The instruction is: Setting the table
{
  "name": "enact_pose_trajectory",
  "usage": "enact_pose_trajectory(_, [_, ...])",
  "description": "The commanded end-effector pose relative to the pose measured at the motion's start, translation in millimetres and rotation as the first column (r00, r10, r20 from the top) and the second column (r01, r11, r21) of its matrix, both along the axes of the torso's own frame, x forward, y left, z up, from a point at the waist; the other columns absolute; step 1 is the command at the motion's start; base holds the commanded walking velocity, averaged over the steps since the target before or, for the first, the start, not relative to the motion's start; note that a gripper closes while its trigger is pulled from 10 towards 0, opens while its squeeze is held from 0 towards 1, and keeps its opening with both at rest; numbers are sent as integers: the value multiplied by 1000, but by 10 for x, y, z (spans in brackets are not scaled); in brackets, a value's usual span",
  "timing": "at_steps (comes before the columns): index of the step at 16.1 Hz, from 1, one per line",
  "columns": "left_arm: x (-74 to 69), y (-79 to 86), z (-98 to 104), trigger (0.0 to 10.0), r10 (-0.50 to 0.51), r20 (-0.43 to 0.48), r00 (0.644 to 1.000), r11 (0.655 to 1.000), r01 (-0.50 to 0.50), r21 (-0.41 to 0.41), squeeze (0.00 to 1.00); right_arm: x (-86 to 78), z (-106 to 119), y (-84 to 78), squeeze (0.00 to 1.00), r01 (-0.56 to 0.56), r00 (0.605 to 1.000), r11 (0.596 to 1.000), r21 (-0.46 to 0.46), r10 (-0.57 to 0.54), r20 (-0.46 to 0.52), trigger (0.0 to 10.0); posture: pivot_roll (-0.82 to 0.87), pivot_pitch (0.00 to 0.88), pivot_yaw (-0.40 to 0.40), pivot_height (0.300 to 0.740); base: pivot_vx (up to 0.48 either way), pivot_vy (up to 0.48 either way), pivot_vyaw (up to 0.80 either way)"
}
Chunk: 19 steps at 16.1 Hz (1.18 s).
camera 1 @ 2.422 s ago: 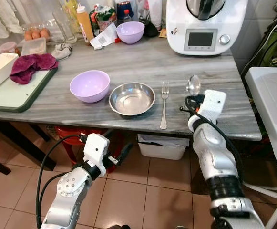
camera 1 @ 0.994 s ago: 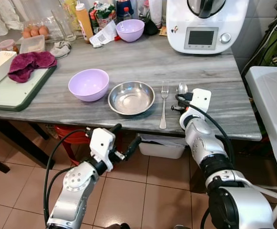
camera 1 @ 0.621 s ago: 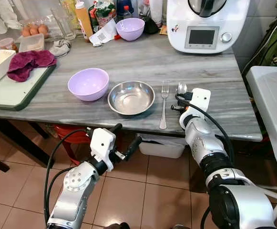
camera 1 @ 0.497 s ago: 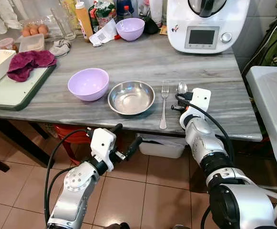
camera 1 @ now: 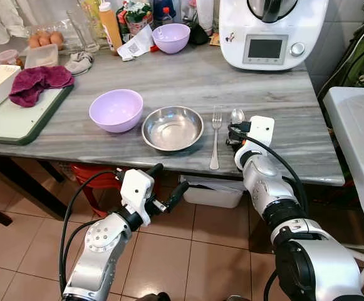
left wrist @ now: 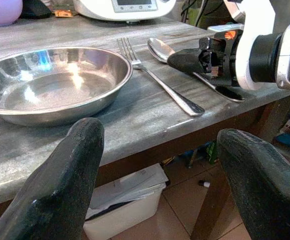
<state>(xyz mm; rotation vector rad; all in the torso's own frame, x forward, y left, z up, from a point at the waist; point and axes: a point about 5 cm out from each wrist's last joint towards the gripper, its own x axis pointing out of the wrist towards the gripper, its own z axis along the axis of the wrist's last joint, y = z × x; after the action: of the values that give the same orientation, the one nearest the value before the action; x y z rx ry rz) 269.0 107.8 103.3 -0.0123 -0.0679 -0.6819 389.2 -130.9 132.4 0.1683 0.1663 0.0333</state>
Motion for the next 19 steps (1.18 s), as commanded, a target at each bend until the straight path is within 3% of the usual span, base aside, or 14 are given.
enact_pose_trajectory(1, [-19,15,-26,10000,1,-12,1000,1000,-1,2,0,8,4,60,1000,-20,1000,1000,-9,19,-7,10000,-87,127,83,740,0,0,0])
enact_pose_trajectory(9, [-4,16,-12,10000,-3,-8,1000,1000,3,8,0,7,112,50,1000,-13,996,999,-32,16,88,10000,-86,122,93,740,0,0,0])
enact_pose_trajectory(12, [18,15,17,10000,-1,3,1000,1000,1,8,0,-25,253,41,1000,-5,980,1000,-25,10,198,10000,-86,120,94,740,0,0,0])
enact_pose_trajectory(17, [53,22,45,10000,31,10,999,999,-31,-16,0,-222,400,-40,1000,47,937,995,-90,-13,349,10000,-93,116,91,740,0,0,0])
enact_pose_trajectory(19, [73,15,80,10000,76,16,997,996,-75,-43,0,-388,437,-170,1000,115,912,989,-96,-67,405,10000,-94,116,92,740,0,0,0])
